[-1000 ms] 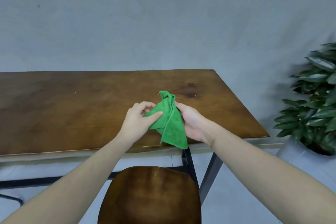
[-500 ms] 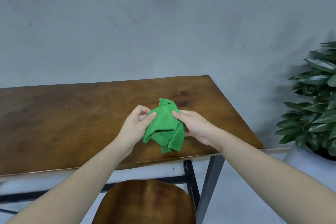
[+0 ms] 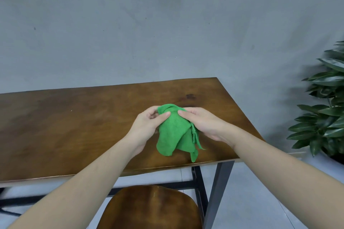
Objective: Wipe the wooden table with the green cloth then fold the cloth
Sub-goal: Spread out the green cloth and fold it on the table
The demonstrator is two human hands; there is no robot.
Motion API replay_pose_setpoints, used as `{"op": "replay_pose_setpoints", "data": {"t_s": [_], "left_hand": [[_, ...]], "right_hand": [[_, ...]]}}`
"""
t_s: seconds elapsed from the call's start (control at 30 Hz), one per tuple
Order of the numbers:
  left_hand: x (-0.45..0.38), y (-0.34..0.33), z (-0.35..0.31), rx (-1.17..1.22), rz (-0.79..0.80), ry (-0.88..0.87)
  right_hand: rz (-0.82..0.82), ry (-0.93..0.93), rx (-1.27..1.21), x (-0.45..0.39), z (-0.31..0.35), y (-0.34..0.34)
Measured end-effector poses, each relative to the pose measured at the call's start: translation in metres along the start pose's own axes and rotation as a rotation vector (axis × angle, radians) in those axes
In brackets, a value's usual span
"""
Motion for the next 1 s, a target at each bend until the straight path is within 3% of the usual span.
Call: {"op": "replay_pose_setpoints", "data": {"t_s": [0.13, 0.47, 0.63, 0.77, 0.9, 1.0], "left_hand": [[-0.001, 0.011, -0.012, 0.108, -0.046, -0.049], [-0.021, 0.063, -0.025, 0.258, -0.236, -0.066], [-0.026, 0.067, -0.032, 0.207, -0.274, -0.068], [-0.029, 0.056, -0.047, 0.114, -0.245, -0.129], [-0.031, 0.04, -0.061, 0.108, -0.182, -0.16], [-0.036, 0.038, -0.072, 0.06, -0.16, -0.194]], "right_hand": [[0.009, -0.016, 0.02, 0.001, 0.004, 0.015], [-0.361, 0.061, 0.103, 0.001, 0.009, 0.092], [-0.261, -0.005, 0.154, 0.001, -0.001, 0.093], [-0.317, -0.016, 0.268, -0.002, -0.001, 0.087], [-0.108, 0.111, 0.164, -0.017, 0.019, 0.03], [-0.009, 0.132, 0.252, -0.033, 0.026, -0.006]]}}
Point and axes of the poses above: each hand's wrist, its own x-axis away from the middle knuckle, its own y-axis out of the back of the hand, z = x × y, the point moved 10 cm from there along -x, towards the middle knuckle, and after that the axes turned 15 degrees about -x, right-handed, at the moved point
